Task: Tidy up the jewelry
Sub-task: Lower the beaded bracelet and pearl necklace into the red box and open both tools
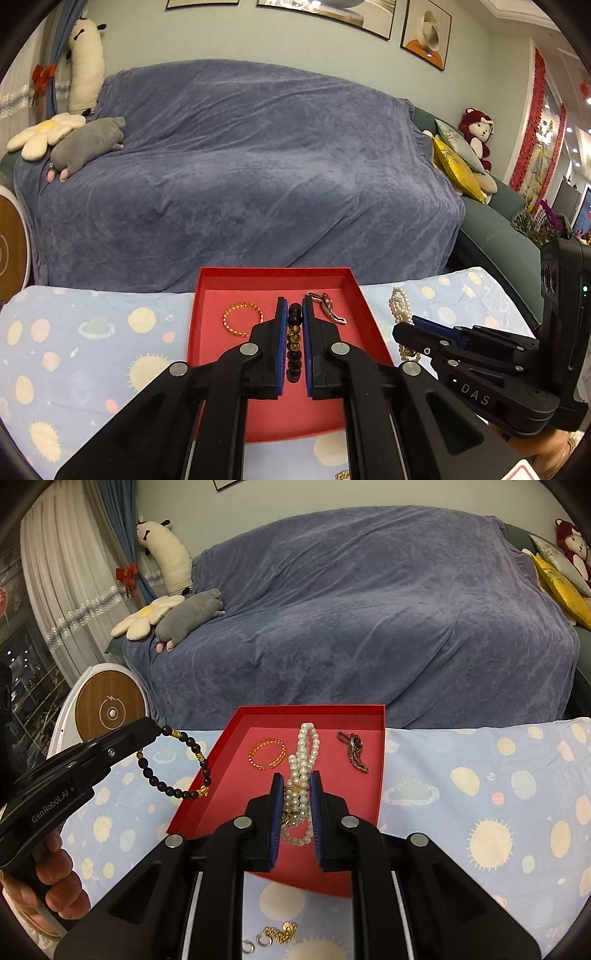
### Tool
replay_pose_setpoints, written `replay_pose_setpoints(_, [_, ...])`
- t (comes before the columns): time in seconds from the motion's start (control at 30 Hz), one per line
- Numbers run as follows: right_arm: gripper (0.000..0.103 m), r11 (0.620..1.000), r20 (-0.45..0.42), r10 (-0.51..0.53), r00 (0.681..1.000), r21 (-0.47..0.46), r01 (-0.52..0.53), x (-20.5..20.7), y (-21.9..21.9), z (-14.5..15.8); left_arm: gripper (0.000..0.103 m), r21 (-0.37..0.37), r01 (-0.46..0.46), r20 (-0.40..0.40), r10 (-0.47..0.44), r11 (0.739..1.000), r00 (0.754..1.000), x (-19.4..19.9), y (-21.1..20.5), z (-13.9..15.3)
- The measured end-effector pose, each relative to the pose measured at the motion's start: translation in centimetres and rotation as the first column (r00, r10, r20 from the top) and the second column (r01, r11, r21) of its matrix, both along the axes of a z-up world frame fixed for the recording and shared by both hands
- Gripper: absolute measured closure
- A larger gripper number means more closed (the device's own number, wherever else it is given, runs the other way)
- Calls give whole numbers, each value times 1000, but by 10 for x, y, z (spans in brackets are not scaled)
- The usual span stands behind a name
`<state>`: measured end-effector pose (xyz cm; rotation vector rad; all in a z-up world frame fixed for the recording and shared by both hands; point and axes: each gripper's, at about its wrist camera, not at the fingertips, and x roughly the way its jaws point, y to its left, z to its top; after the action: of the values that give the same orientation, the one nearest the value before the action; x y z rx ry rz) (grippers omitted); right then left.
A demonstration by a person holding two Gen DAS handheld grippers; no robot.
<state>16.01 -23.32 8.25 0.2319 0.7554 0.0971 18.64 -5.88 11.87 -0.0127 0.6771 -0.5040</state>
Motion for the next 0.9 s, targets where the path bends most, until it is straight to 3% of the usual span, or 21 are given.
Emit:
replay_pose_setpoints(0.3, [90, 999, -132, -9, 991, 44, 15, 55, -2, -66, 98, 32, -44, -107, 47, 999, 993, 54, -7, -66])
replay_pose_setpoints(0.57, [89, 999, -142, -28, 989, -28, 24, 62, -3, -90, 97, 61, -68, -126, 76, 996, 989, 76, -4, -97])
replay_pose_setpoints(0.67, [83, 999, -129, -28, 991, -22, 26, 57, -7, -88, 85, 68, -84, -110, 91, 994, 990, 77, -1, -98])
replay_pose_setpoints(0.7, [81, 999, -124, -34, 992, -21, 31, 55, -10, -86, 75, 82, -96, -101, 104, 992, 989, 76, -1, -97])
replay_pose_setpoints(0.77, [72, 999, -107, -39, 993, -18, 37, 47, -14, -79, 64, 93, -113, -74, 120, 989, 990, 70, 3, -91])
replay_pose_setpoints(0.83, [70, 999, -93, -41, 995, -16, 39, 34, -17, -69, 48, 93, -131, -51, 136, 987, 989, 61, 10, -82])
replay_pose_setpoints(0.9, [70, 999, -81, -37, 996, -25, 35, 19, -18, -57, 38, 86, -156, -28, 159, 984, 987, 48, 19, -70])
